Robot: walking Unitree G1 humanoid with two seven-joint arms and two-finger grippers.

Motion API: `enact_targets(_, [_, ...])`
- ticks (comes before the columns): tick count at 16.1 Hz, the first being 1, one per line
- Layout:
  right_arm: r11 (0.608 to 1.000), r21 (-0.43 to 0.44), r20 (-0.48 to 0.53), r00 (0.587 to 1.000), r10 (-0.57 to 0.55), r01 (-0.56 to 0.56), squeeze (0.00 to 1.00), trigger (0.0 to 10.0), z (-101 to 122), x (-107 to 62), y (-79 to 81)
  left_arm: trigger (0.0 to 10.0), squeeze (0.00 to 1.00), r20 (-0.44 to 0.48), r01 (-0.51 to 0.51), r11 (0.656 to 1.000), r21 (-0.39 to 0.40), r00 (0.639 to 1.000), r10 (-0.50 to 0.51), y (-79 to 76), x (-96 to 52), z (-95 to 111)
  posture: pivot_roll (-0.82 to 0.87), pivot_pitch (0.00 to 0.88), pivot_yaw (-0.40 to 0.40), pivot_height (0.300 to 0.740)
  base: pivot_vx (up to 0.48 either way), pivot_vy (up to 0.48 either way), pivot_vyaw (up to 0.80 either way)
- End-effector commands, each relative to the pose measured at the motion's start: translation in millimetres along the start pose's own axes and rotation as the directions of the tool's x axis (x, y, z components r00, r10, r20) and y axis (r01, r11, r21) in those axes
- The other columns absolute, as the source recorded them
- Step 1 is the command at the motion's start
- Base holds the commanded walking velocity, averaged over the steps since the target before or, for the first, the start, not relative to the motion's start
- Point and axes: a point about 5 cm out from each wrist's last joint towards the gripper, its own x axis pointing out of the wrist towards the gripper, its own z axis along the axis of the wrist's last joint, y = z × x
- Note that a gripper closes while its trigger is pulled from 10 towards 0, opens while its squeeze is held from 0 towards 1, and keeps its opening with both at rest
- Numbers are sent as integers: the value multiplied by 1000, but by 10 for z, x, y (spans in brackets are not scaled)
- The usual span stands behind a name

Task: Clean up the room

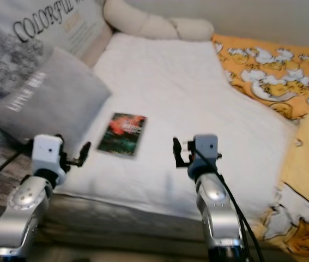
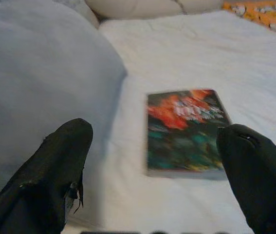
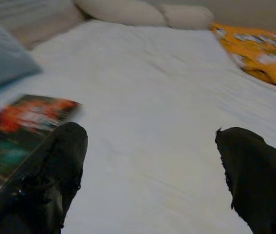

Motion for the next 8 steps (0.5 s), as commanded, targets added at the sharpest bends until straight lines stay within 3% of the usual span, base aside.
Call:
enact_targets(1, [999, 4, -21, 999, -32, 32, 1000, 10000, -22, -15, -77, 10000, 447, 19, 25, 1000, 5, 999, -25, -84, 27, 30, -28, 0, -33, 740, 0, -442, 0])
enact_targets(7, [1000, 4, -25, 999, -21, 22, 1000, 10000, 8, 9, -41, 10000, 447, 34, 4, 1000, 0, 999, -4, -70, 62, 31, -29, 0, -34, 740, 0, -439, 0])
enact_targets(8, [1000, 8, -27, 999, -17, 17, 1000, 10000, 4, 7, -30, 10000, 435, 45, 5, 1000, -17, 999, -4, -83, 72, 46, -30, 0, -35, 740, 0, 0, 0])
